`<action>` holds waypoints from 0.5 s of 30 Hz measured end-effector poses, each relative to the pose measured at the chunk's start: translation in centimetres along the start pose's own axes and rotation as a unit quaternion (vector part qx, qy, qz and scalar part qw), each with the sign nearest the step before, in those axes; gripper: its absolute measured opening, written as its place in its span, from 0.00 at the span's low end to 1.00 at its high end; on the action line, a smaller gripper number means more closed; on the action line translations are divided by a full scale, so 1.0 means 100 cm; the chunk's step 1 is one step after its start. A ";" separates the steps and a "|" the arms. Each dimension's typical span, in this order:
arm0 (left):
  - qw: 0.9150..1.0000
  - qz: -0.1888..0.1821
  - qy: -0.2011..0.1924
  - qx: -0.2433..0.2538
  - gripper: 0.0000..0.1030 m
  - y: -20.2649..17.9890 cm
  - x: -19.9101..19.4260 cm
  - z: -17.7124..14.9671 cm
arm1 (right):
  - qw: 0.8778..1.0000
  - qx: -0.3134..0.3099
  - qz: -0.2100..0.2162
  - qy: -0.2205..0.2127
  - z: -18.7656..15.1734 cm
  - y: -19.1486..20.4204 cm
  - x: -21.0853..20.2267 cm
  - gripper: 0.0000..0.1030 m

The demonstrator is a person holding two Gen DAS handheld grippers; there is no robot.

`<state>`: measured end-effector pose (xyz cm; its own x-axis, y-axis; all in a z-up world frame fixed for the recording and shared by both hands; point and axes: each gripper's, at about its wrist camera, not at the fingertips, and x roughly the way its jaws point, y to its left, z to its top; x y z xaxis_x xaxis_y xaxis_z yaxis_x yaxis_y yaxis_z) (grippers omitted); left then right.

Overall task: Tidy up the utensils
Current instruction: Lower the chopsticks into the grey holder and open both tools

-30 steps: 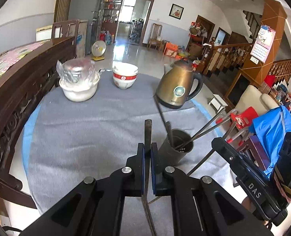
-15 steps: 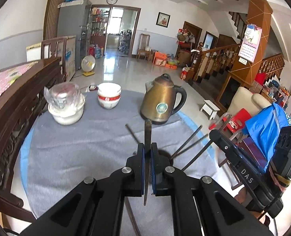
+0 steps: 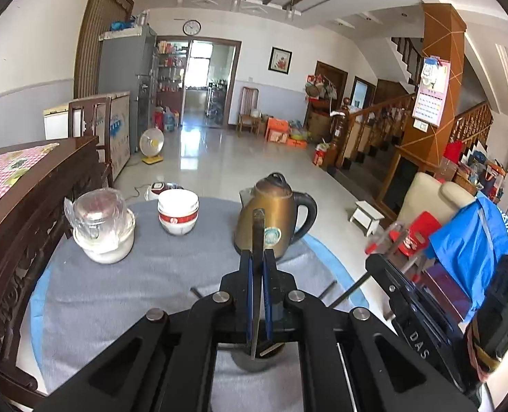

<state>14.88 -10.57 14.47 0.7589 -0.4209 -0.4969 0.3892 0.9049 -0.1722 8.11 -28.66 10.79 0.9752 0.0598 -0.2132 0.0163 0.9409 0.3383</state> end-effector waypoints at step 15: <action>0.999 0.026 0.014 -0.041 0.05 0.007 0.057 -0.036 | 0.999 -0.020 -0.046 0.007 -0.026 -0.004 0.018 0.06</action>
<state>17.59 -12.05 8.49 0.7623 -0.3721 -0.5296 0.3039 0.9282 -0.2146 9.26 -28.09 7.88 0.9669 -0.0228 -0.2541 0.0960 0.9552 0.2799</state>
